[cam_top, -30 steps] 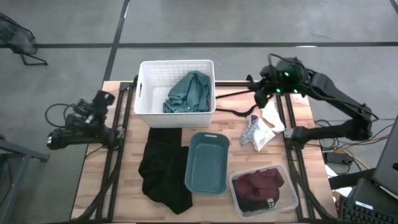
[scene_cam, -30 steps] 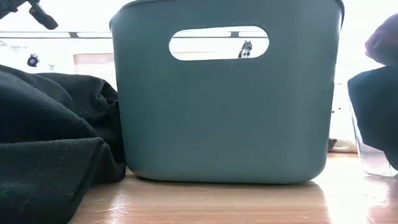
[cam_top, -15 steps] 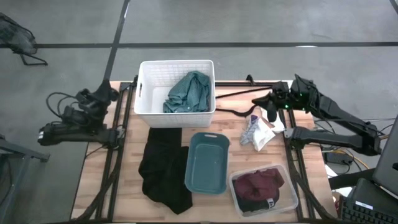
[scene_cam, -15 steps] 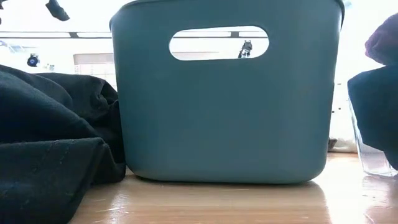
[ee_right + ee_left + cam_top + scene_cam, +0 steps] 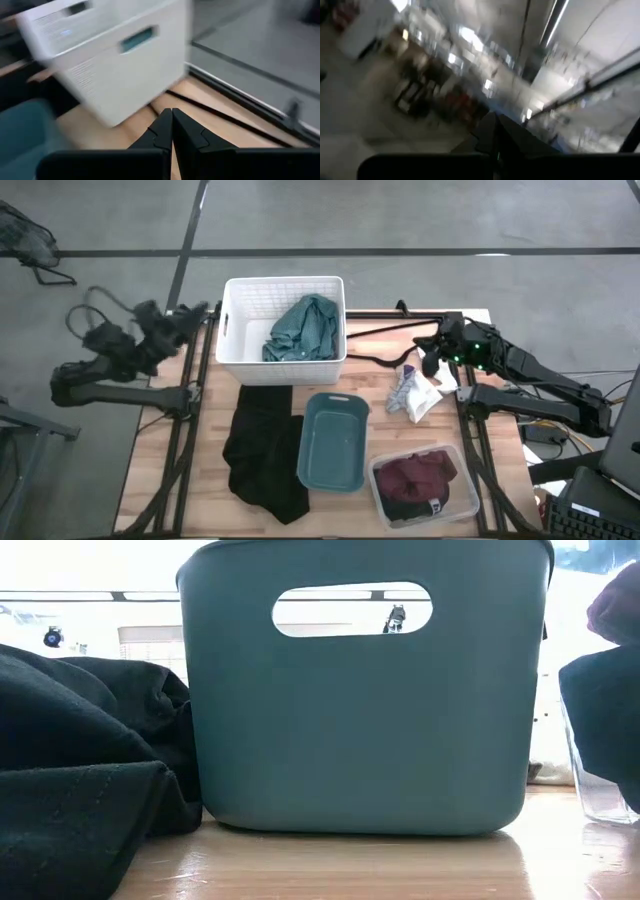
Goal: Pick & Place Cloths
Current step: Put the black shirt into the white bin
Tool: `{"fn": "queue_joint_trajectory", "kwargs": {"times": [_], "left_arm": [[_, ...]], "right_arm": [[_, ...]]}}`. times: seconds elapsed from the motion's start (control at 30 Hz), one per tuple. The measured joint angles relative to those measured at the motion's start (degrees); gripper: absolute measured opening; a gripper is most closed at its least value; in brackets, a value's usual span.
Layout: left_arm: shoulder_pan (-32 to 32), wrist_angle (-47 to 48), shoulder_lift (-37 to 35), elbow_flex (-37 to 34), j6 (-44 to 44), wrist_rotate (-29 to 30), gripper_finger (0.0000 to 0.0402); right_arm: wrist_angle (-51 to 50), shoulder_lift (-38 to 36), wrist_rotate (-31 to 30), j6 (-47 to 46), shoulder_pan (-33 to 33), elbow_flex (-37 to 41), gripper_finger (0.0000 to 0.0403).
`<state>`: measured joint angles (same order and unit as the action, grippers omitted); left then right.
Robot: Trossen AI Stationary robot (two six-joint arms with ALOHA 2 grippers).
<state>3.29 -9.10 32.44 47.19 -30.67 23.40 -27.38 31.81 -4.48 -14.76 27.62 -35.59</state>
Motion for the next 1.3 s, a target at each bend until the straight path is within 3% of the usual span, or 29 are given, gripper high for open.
{"fn": "queue_joint_trajectory", "kwargs": {"times": [0.17, 0.33, 0.53, 0.67, 0.8, 0.97, 1.17, 1.3], "left_arm": [[-0.13, 30.82, 6.66, 12.54, -5.21, -7.75, 0.0023], [-0.22, 55.96, 14.38, 22.6, -9.2, -15.72, 0.0023], [-2.03, 73.32, 22.57, 29.96, -11.94, -19.97, 0.0023], [-5.29, 75.34, 26.43, 30.86, -12.87, -20.05, 0.0023], [-9.92, 76.15, 29.4, 30.16, -14.94, -20.29, 0.0023], [-16.46, 76.32, 33.23, 29.32, -19.37, -19.83, 0.0023], [-21.9, 78.46, 36.68, 26.97, -26.46, -19.21, 0.0031], [-24.85, 77.91, 38.27, 23.5, -32.57, -19.0, 0.007]], "right_arm": [[2.22, -3.89, 8.04, 3.07, 0.0, 3.75, 0.0008], [4.34, -9.34, 8.86, 1.86, 0.02, 8.36, 0.0008], [0.11, -16.17, 8.76, 4.09, 0.0, 12.47, 0.0008], [1.41, -18.16, 2.18, -2.09, 0.02, 14.32, 0.0015], [8.72, -21.29, 10.38, 2.62, -0.27, 17.47, 0.003], [10.88, -23.85, 21.13, -0.11, -0.26, 22.51, 0.0047], [13.58, -25.51, 22.95, -1.44, -0.24, 27.59, 0.0065], [16.54, -25.83, 22.76, -1.64, -0.24, 29.06, 0.0078]]}}
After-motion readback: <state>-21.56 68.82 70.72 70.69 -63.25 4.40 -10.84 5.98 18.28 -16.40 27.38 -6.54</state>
